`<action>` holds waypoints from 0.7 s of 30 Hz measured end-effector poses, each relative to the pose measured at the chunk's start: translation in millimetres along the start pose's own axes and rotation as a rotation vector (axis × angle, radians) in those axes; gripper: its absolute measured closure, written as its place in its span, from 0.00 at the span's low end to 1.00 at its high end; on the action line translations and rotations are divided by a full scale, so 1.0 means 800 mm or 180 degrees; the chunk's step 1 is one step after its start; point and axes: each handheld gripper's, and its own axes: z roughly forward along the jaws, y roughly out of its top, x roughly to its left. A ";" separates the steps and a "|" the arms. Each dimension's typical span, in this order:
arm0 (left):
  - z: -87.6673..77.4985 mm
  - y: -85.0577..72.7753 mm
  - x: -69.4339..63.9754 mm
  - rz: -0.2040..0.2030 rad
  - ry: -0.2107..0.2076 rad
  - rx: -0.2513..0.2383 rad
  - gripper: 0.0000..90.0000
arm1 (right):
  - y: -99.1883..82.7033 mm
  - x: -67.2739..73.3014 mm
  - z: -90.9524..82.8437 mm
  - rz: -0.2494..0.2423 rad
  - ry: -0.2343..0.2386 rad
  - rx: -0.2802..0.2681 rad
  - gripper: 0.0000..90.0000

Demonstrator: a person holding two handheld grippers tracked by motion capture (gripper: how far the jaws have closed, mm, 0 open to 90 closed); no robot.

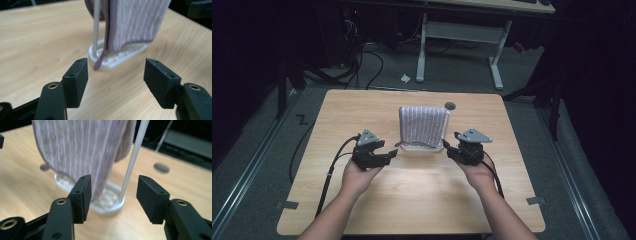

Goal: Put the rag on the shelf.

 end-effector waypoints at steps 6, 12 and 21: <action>0.005 -0.045 -0.001 0.0022 0.0013 0.0247 0.39 | -0.035 0.005 0.000 0.0069 0.0069 0.0116 0.49; -0.021 -0.087 0.003 0.0096 0.0196 0.0412 0.39 | -0.070 0.013 -0.010 0.0130 0.0007 0.0225 0.47; -0.086 -0.137 0.025 -0.0287 0.0238 0.0209 0.38 | -0.120 0.016 -0.067 0.0282 -0.0030 0.0292 0.49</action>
